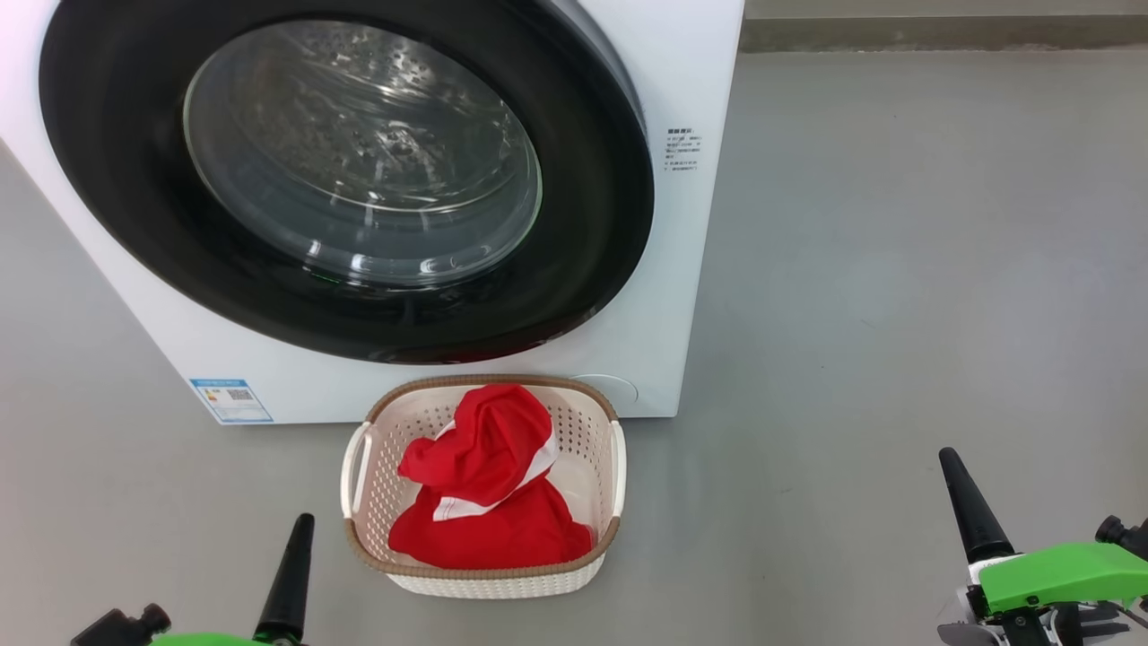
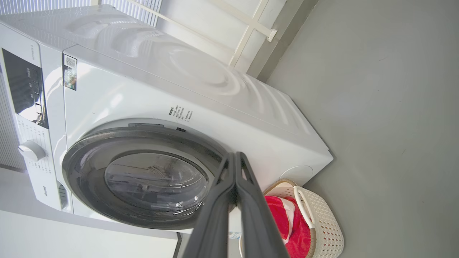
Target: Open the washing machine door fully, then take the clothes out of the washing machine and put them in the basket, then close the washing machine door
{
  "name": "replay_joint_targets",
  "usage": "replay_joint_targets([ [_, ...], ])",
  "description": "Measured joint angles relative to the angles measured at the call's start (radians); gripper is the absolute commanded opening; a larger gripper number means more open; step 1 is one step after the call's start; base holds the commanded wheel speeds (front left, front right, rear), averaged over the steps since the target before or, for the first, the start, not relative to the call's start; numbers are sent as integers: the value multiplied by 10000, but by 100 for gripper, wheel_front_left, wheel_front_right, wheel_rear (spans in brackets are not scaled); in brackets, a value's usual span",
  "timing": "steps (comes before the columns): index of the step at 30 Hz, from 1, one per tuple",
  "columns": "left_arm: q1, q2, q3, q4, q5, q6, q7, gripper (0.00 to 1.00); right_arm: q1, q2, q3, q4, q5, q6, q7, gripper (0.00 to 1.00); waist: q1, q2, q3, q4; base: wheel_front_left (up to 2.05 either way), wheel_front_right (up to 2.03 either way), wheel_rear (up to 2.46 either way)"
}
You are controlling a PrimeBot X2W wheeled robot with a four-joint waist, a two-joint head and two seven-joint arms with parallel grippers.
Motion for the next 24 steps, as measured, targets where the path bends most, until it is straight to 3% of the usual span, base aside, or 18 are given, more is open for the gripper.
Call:
replay_joint_targets([
  [24,-93,31,240,-46,-2688,0,698,0,-162,35,-267,-146,2140,0,692,0,0,0,-149,-38,0,0,0],
])
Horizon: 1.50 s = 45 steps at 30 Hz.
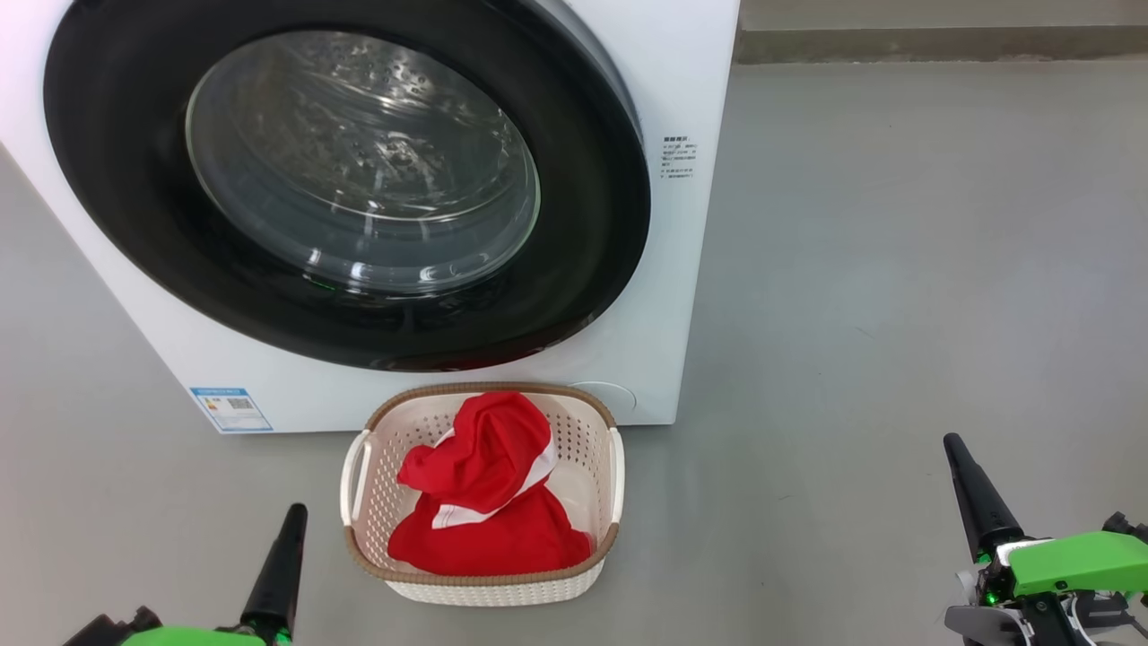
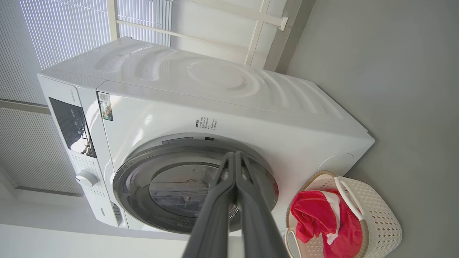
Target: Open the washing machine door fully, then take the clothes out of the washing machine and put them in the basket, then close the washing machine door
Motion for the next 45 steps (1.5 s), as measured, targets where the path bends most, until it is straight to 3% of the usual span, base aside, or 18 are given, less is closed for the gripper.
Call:
replay_joint_targets([
  [12,-118,4,144,-40,-1241,0,307,0,-195,29,-79,-94,986,-2,336,0,0,0,-64,-16,0,0,0],
  [45,-119,-2,234,-42,-1279,0,393,0,-195,38,-104,-94,1028,-2,336,0,0,0,-64,-16,0,0,0],
])
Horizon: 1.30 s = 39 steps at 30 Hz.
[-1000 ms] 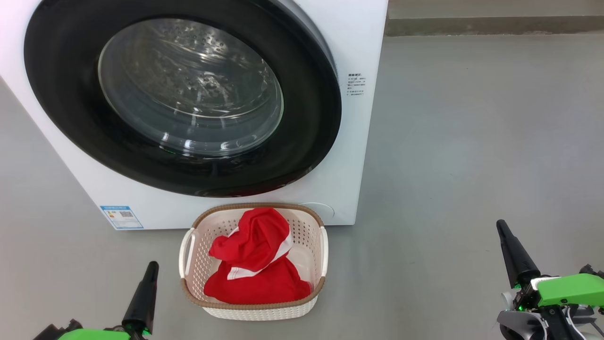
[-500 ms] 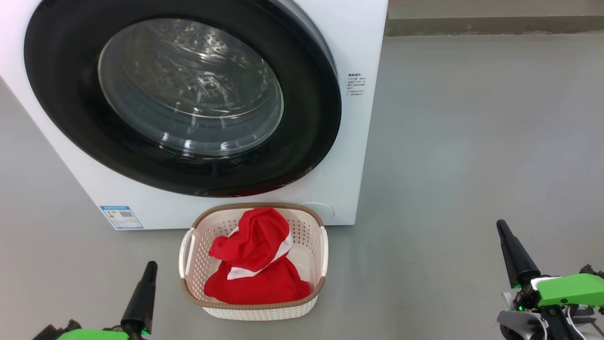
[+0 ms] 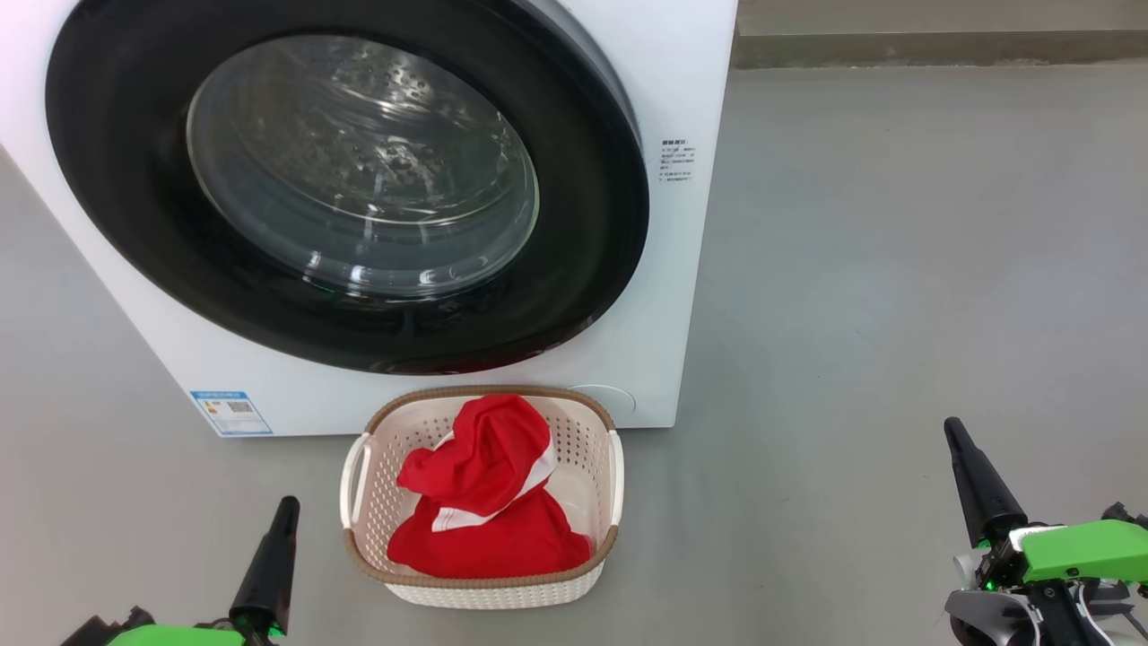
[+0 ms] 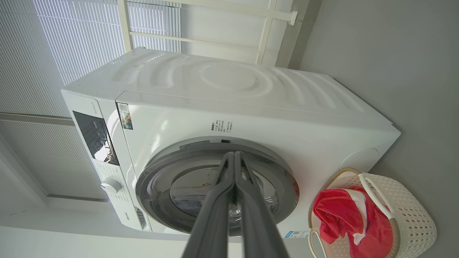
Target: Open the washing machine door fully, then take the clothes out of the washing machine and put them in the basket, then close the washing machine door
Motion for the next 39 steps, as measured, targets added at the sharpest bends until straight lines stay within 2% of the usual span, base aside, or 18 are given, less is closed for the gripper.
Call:
replay_joint_targets([
  [39,-1,-10,63,0,6,0,13,0,0,8,-17,0,0,0,12,0,0,1,0,0,0,0,0],
])
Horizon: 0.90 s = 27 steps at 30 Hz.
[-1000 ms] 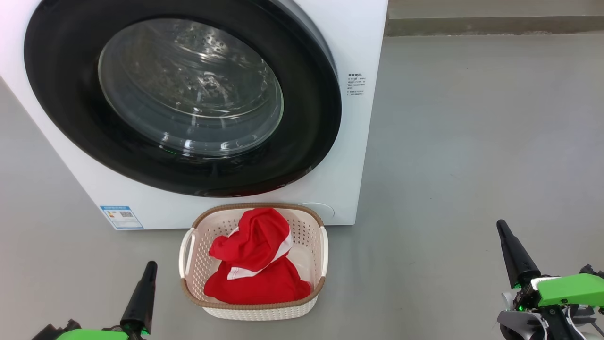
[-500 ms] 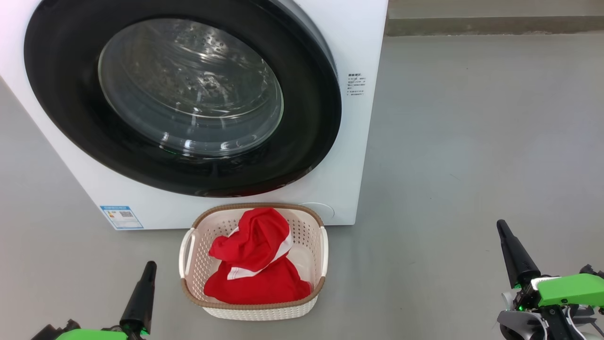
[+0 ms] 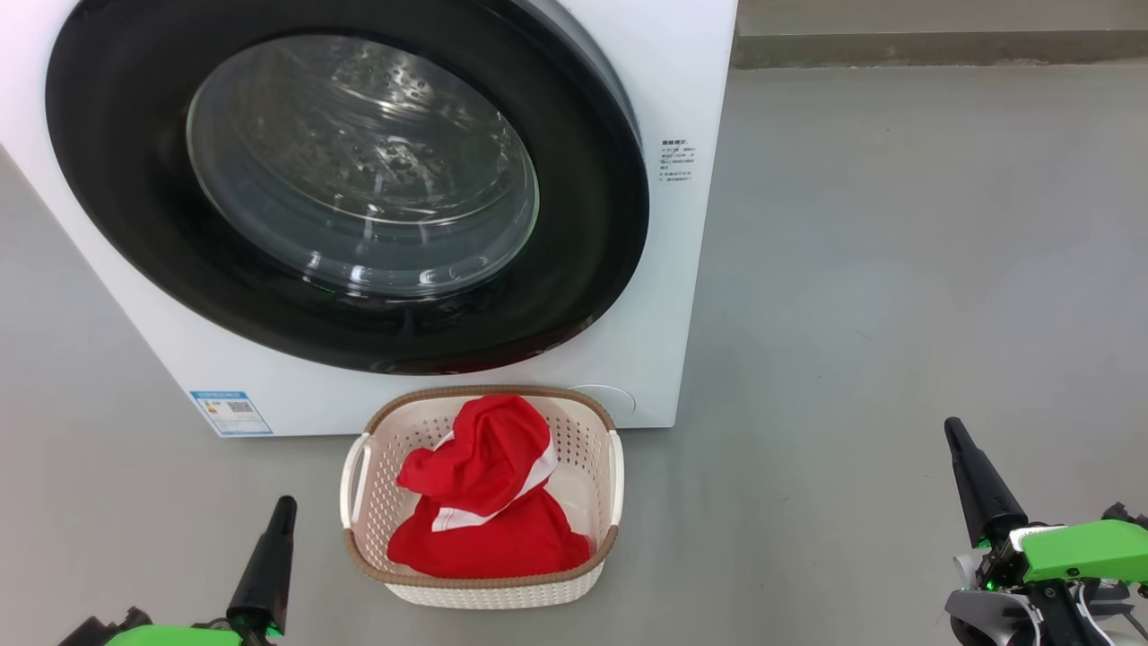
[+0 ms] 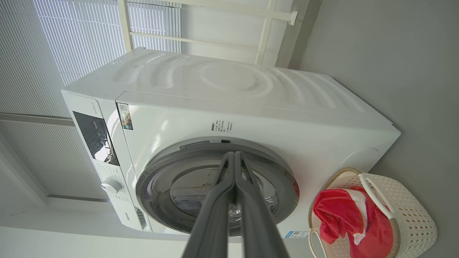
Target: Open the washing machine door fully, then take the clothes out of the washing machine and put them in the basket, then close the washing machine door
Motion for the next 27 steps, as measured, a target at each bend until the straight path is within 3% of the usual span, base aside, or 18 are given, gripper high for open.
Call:
replay_joint_targets([
  [27,-1,-23,33,0,71,0,75,0,0,29,-13,0,0,0,0,0,0,0,0,0,0,0,0],
])
